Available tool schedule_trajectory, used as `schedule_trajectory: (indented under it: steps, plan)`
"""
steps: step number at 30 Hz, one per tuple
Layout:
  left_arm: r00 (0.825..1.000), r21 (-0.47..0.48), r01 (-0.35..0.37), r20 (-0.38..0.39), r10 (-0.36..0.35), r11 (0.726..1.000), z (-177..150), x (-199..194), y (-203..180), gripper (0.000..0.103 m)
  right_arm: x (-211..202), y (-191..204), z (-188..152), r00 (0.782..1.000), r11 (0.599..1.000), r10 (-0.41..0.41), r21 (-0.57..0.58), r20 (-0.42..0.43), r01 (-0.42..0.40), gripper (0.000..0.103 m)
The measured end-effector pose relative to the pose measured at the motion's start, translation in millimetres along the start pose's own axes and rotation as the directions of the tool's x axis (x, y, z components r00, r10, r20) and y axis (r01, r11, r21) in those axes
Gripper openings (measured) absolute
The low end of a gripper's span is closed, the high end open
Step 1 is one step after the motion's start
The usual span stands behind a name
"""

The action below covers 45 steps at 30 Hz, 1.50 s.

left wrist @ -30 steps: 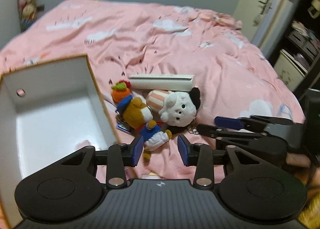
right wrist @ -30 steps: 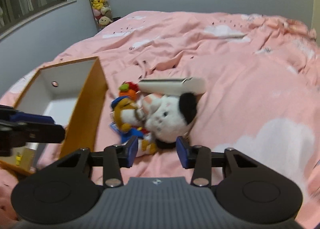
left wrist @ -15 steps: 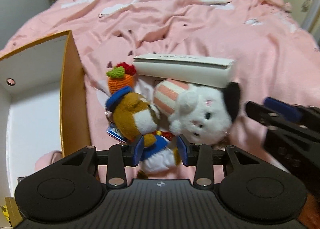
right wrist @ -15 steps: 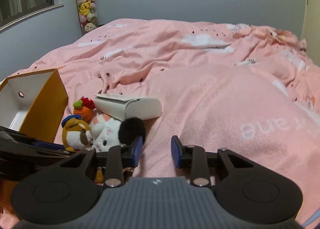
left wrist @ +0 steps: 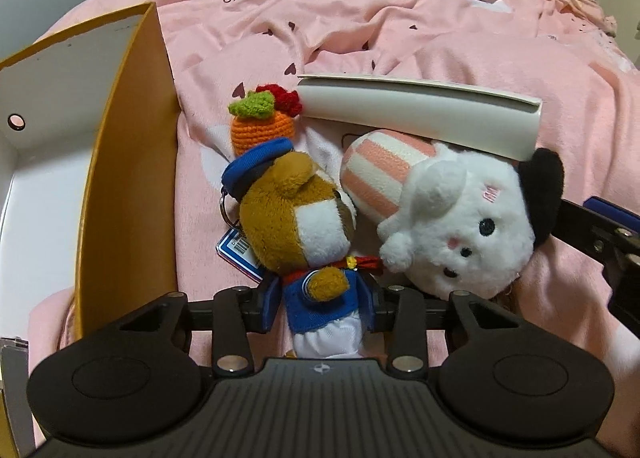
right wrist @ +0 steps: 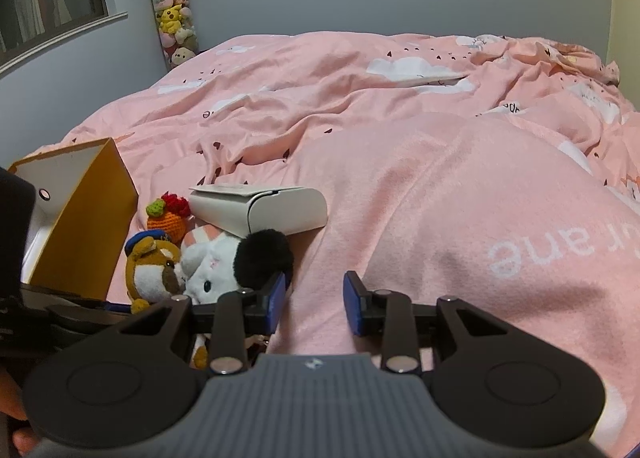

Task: Organize objects
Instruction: 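Move both grippers back to the plush toys beside the shoebox, then grasp the brown dog plush with the left gripper while the right gripper grasps the white plush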

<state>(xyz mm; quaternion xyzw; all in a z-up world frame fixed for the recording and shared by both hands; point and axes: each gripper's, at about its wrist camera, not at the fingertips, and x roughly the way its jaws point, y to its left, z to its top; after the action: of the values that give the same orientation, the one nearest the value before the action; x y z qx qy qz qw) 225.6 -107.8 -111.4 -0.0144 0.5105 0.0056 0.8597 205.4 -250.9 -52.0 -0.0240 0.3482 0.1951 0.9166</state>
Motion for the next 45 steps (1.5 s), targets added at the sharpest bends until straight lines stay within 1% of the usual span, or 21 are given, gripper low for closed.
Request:
schedule_trajectory:
  steps: [3, 8, 11, 14, 17, 20, 23, 24, 26, 28, 32, 35, 38, 41, 43, 45]
  plan:
    - [1.000, 0.026, 0.009, 0.008, -0.009, 1.000, -2, -6, -2, 0.041, -1, 4, -1, 1.000, 1.000, -0.009, -0.021, 0.009, 0.009, 0.034]
    - [0.998, 0.058, 0.041, 0.038, -0.044, 0.997, -7, -27, -1, 0.040, -4, 6, 4, 0.999, 0.999, 0.016, -0.031, 0.033, -0.015, 0.034]
    - [0.995, 0.076, 0.054, 0.081, -0.061, 0.996, -10, -46, 1, 0.040, -1, 8, 11, 0.999, 0.999, 0.034, -0.038, 0.025, -0.033, 0.035]
    - [0.990, 0.083, 0.053, 0.125, -0.063, 0.995, -10, -63, 4, 0.040, 5, 12, 19, 0.999, 0.996, 0.040, -0.081, -0.001, -0.040, 0.044]
    - [0.985, 0.075, 0.055, 0.157, -0.067, 0.996, -6, -74, 9, 0.040, 10, 14, 29, 0.998, 0.993, 0.053, -0.106, -0.024, -0.055, 0.047]
    - [0.980, 0.055, 0.070, 0.181, -0.079, 0.996, 0, -82, 15, 0.040, 10, 15, 36, 0.998, 0.992, 0.056, -0.108, -0.040, -0.060, 0.053]
    - [0.978, 0.038, 0.083, 0.191, -0.089, 0.996, 4, -87, 20, 0.040, 7, 12, 40, 0.997, 0.994, 0.059, -0.093, -0.047, -0.063, 0.056]
    - [0.977, 0.035, 0.087, 0.191, -0.092, 0.996, 6, -88, 21, 0.040, 5, 11, 42, 0.997, 0.994, 0.062, -0.087, -0.045, -0.066, 0.063]
    - [0.977, 0.033, 0.094, 0.187, -0.098, 0.995, 9, -87, 23, 0.040, -2, 9, 46, 0.996, 0.993, 0.086, -0.079, -0.035, -0.089, 0.068]
    - [0.979, 0.034, 0.090, 0.178, -0.095, 0.995, 11, -85, 24, 0.040, -5, 10, 51, 0.993, 0.990, 0.110, -0.086, -0.041, -0.113, 0.068]
    - [0.983, 0.036, 0.093, 0.158, -0.097, 0.995, 14, -83, 30, 0.040, 7, 23, 56, 0.988, 0.979, 0.101, -0.167, -0.117, -0.120, 0.068]
    - [0.983, 0.028, 0.102, 0.153, -0.105, 0.994, 15, -83, 37, 0.040, 21, 31, 54, 0.974, 0.963, 0.120, -0.215, -0.190, -0.161, 0.068]
    - [0.983, 0.019, 0.105, 0.147, -0.107, 0.994, 16, -81, 42, 0.040, 34, 38, 52, 0.965, 0.955, 0.113, -0.243, -0.238, -0.172, 0.068]
    - [0.984, 0.004, 0.113, 0.136, -0.113, 0.994, 16, -78, 46, 0.040, 46, 44, 50, 0.945, 0.943, 0.131, -0.258, -0.300, -0.212, 0.068]
    - [0.984, -0.001, 0.119, 0.133, -0.117, 0.993, 16, -77, 48, 0.040, 51, 49, 50, 0.938, 0.934, 0.132, -0.278, -0.319, -0.226, 0.068]
    - [0.984, -0.007, 0.125, 0.130, -0.123, 0.992, 15, -75, 48, 0.040, 60, 51, 51, 0.926, 0.929, 0.140, -0.278, -0.350, -0.245, 0.069]
